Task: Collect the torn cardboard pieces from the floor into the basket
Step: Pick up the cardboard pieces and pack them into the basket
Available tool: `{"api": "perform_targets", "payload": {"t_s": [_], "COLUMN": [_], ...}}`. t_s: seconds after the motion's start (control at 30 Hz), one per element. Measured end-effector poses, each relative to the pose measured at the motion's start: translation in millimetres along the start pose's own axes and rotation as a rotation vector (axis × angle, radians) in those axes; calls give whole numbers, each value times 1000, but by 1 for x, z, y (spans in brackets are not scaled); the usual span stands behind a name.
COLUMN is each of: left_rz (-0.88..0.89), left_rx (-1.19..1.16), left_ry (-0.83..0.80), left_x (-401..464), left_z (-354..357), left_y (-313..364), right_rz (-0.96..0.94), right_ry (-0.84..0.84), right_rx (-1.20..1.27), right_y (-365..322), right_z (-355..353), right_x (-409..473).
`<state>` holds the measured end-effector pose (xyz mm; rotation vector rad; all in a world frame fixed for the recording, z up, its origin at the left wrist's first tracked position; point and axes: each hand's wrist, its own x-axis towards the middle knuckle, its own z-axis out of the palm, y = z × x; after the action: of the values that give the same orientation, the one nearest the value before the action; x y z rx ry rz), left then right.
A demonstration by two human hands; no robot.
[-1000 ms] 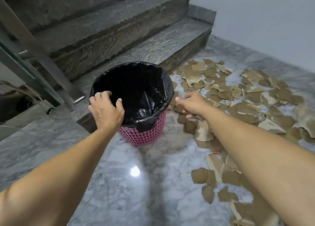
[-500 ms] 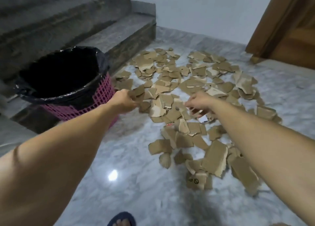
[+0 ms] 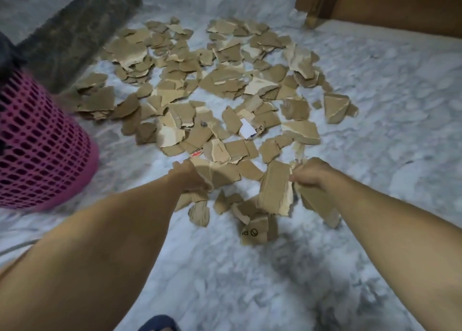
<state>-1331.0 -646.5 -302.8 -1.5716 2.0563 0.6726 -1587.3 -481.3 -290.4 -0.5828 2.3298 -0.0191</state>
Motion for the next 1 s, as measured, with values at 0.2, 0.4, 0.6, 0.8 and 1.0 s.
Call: {"api": "perform_targets", "payload": {"t_s": [0.2,0.4,0.6,0.8,1.0], "left_rz": [-158,-245,-350,-265,-148], "left_rx": [-80,6,-49,-395,-822], "left_ry": [169,151,223,89,-28], "left_x": [28,52,67,74,57], "left_z": [23,29,35,29,4], "left_y": [44,50,41,33,25], "right_rz": [145,165,168,48,-58], "right_ry": [9,147,116,79,85], "right_rx": [75,44,116,365,589], "right_y": [19,9,3,-5,-20], "right_z": [27,55,46,41,25], "right_x": [20,22,31,32,32]}}
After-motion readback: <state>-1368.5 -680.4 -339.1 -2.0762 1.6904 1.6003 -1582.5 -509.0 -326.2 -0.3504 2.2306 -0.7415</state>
